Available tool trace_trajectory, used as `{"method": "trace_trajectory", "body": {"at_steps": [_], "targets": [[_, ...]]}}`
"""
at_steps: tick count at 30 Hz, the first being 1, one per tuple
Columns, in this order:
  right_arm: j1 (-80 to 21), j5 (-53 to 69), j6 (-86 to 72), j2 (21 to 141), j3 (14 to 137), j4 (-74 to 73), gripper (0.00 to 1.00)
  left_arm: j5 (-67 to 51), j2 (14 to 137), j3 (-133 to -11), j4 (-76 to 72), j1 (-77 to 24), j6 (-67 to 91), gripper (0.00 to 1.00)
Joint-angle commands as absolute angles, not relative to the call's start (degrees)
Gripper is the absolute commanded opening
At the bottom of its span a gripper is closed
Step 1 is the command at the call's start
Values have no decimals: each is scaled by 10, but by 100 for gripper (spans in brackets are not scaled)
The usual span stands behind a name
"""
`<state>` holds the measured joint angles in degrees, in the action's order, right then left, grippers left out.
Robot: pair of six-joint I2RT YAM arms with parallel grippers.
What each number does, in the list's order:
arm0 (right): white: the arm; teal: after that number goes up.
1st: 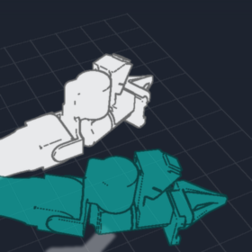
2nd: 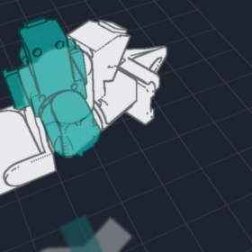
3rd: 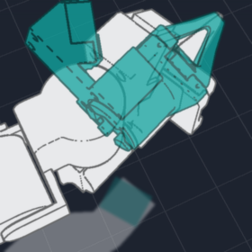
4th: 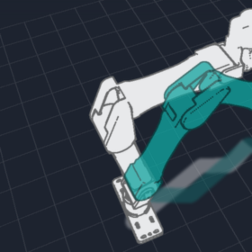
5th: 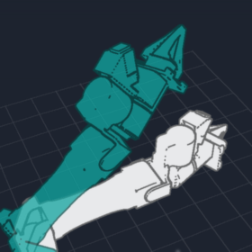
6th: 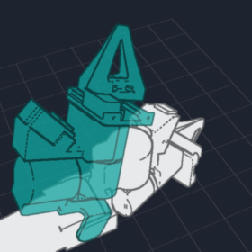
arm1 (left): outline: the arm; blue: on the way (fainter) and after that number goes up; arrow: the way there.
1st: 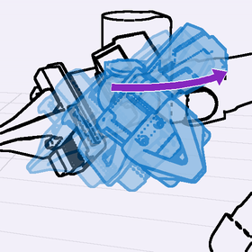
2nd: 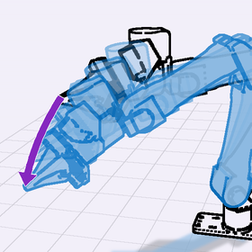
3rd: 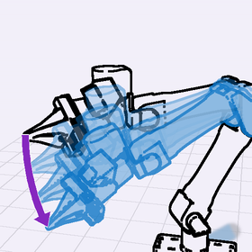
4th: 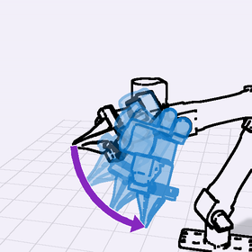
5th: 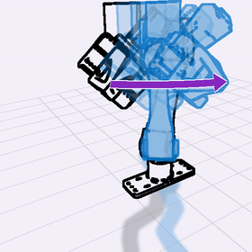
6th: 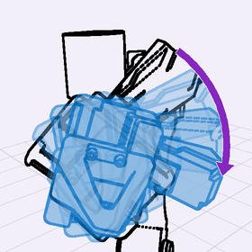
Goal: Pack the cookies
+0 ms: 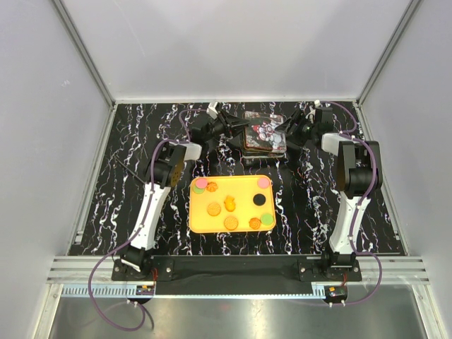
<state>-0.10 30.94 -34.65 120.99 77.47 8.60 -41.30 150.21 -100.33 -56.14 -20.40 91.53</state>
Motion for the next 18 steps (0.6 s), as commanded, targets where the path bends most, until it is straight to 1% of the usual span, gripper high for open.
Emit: {"method": "trace_trajectory", "body": {"at_steps": [1,9,18], "targets": [[-4,299,-332,1216,801,80,81,-407,1486,-996,-604,-192,916,34],[-4,287,-326,1218,812,56,77,-410,1482,-984,-598,-185,909,33],[-4,280,-315,1216,829,24,75,-411,1478,-974,-587,-178,900,33]]}}
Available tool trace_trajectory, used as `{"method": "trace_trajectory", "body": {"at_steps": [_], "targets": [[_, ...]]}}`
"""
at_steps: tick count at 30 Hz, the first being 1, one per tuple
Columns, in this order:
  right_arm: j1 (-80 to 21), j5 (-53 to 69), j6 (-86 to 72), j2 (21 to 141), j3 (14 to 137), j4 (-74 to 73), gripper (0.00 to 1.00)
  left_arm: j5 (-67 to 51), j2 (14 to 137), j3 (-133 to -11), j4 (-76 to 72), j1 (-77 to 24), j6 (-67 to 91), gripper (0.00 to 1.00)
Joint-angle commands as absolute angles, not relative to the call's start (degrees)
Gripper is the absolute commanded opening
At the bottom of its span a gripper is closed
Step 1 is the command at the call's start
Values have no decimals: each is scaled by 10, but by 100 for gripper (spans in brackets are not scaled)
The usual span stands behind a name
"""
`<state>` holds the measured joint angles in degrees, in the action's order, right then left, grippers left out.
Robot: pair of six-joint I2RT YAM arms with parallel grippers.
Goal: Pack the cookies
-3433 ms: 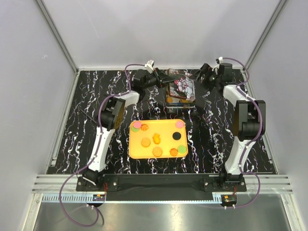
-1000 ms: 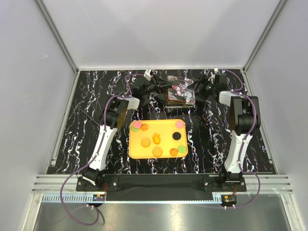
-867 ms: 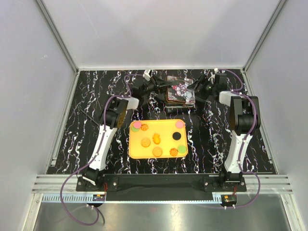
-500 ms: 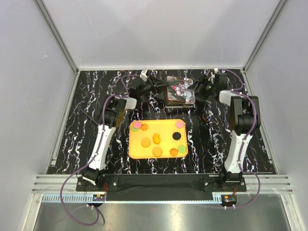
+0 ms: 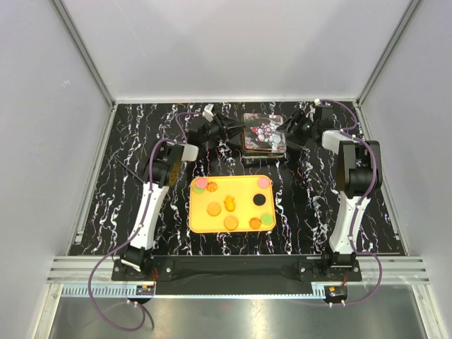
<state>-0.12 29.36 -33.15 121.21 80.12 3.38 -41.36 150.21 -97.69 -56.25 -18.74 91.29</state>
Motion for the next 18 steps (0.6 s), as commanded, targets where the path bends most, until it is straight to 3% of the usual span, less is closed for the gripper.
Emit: {"method": "trace_trajectory", "body": {"at_steps": [1,18], "targets": [[-3,278,-313,1216,830,21,75,-412,1477,-973,-584,-177,898,33],[-14,244,-283,1215,856,-34,75,-413,1461,-955,-541,-166,864,32]]}}
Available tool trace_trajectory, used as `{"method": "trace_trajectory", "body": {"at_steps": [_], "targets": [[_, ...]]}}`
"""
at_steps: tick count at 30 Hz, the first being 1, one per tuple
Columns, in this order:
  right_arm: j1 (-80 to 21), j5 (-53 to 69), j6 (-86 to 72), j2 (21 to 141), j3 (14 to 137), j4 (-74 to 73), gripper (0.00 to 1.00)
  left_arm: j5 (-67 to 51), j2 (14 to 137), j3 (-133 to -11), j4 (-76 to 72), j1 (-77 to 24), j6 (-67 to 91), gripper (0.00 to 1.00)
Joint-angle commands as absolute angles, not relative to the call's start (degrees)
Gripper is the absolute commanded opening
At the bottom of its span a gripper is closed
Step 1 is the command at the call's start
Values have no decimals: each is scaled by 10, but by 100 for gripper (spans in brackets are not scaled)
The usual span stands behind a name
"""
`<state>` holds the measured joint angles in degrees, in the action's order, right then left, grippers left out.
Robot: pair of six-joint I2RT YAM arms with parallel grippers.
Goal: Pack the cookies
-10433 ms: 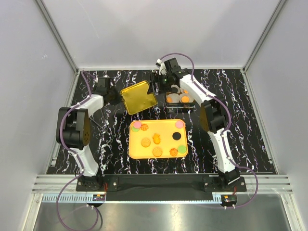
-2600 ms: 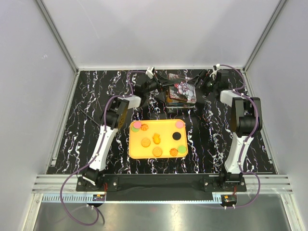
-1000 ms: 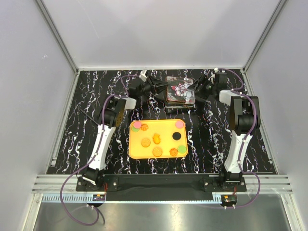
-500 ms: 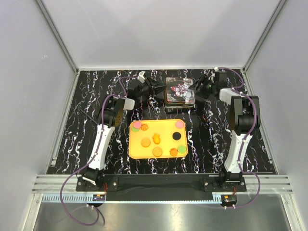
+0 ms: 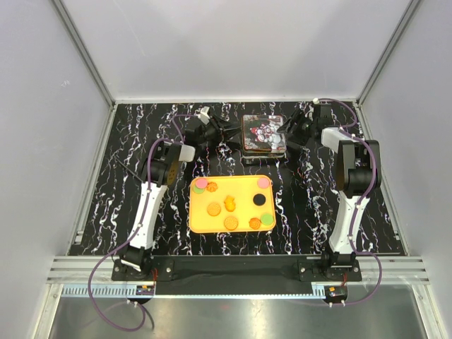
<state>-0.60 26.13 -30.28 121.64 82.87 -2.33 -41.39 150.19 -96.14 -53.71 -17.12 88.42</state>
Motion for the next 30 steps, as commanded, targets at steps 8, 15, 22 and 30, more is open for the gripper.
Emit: {"method": "trace_trajectory", "body": {"at_steps": [8,15,22,30], "targets": [[-20,233,-271,1216,875,-61,75,-413,1450,-940,-538,-161,855,32],[-24,225,-264,1217,892,-80,76,-417,1434,-920,-555,-161,850,36],[-29,221,-259,1223,907,-96,75,-418,1419,-905,-548,-168,833,41],[-35,221,-257,1224,912,-105,73,-413,1410,-909,-495,-176,795,45]]}}
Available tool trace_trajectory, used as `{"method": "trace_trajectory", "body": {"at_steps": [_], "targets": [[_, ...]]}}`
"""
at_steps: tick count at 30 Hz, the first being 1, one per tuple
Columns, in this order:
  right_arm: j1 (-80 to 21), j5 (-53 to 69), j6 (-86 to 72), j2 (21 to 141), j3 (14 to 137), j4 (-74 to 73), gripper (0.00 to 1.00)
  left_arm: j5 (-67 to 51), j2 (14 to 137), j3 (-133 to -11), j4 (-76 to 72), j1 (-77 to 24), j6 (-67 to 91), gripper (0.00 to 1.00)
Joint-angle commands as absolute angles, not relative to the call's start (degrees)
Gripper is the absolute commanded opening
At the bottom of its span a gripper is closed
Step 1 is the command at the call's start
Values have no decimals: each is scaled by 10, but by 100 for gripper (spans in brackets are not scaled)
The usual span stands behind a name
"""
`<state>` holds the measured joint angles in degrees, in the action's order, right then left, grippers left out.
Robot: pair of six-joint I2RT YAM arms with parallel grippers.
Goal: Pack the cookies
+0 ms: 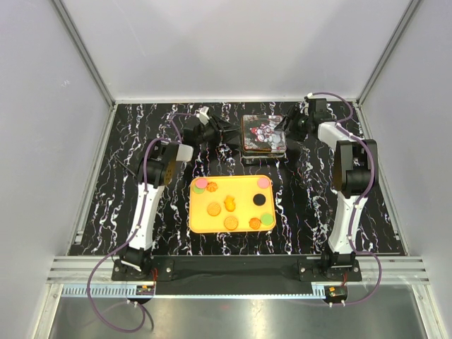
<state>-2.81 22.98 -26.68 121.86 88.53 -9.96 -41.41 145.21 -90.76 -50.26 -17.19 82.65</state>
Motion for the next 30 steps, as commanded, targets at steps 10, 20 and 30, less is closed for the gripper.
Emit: {"method": "trace_trajectory", "body": {"at_steps": [10,20,30], "targets": [[-39,213,-252,1212,918,-119,67,-413,1397,-923,-442,-186,758,46],[-44,197,-241,1210,947,-157,63,-410,1389,-909,-454,-191,754,47],[-47,200,-236,1219,956,-168,65,-402,1383,-893,-516,-191,783,47]]}}
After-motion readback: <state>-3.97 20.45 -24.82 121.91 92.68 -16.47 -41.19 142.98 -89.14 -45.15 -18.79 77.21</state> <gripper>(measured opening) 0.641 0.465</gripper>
